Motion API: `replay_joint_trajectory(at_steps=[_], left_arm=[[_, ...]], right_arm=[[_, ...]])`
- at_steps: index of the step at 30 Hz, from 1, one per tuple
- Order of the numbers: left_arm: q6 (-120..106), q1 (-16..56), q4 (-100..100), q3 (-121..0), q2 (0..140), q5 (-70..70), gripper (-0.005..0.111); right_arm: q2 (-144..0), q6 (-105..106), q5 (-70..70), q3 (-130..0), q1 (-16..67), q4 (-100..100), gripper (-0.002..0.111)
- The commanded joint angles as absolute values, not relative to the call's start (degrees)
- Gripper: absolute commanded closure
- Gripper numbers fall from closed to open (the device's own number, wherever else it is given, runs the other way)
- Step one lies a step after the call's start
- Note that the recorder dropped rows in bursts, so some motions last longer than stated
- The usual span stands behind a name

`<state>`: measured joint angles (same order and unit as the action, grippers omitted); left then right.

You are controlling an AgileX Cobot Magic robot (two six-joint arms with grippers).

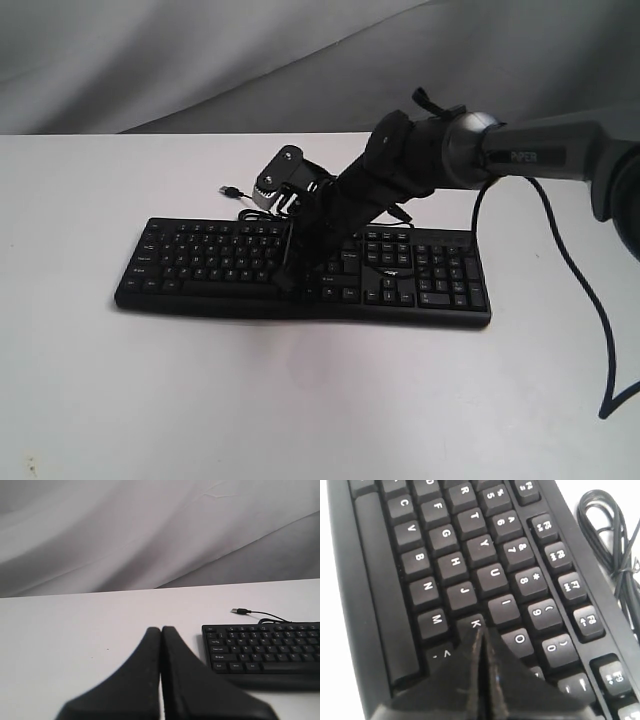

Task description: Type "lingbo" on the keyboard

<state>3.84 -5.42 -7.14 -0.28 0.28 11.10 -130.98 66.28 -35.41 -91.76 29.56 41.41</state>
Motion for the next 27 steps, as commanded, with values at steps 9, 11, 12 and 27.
replay_joint_trajectory(at_steps=[9, 11, 12, 27], left_arm=[[4.0, -5.1, -7.2, 0.0, 0.0, 10.5, 0.106], [4.0, -5.1, -7.2, 0.0, 0.0, 10.5, 0.106], [4.0, -5.1, -7.2, 0.0, 0.0, 10.5, 0.106], [4.0, -5.1, -7.2, 0.0, 0.0, 10.5, 0.106]], right_arm=[[-128.2, 65.9, -32.3, -92.5, 30.2, 40.9, 0.108], [-129.0, 65.7, -32.2, -94.0, 30.6, 40.9, 0.108], [-129.4, 65.6, -32.9, -95.0, 30.8, 40.9, 0.108], [-133.8, 65.0, -33.1, -97.7, 30.7, 41.4, 0.108]])
